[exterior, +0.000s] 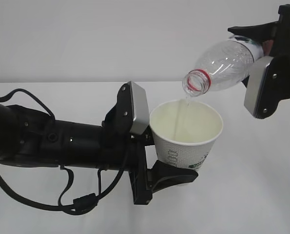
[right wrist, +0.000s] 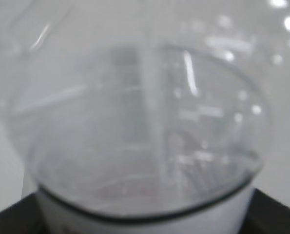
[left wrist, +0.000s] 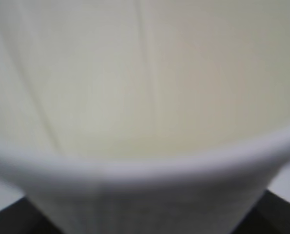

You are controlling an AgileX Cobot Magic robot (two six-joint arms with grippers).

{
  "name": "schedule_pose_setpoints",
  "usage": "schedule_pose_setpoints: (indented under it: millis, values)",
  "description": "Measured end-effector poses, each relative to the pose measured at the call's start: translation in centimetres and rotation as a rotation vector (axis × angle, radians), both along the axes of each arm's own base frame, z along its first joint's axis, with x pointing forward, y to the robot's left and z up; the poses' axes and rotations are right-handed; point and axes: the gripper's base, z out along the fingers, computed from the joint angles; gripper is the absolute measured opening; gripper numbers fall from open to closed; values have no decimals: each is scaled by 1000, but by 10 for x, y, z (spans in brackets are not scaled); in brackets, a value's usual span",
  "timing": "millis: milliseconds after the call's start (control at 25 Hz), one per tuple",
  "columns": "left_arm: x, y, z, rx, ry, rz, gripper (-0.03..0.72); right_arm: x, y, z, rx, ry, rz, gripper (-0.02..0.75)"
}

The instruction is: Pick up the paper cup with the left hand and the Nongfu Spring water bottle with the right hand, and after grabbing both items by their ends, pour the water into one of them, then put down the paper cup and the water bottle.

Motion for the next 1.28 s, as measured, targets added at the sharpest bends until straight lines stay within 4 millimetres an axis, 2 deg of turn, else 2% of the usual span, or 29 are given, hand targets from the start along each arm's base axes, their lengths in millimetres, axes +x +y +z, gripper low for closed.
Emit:
schedule_pose_setpoints:
  millis: [1280]
  values:
    - [0, 0, 0, 0, 0, 0, 536, 0, 0, 0, -15, -10, 2, 478]
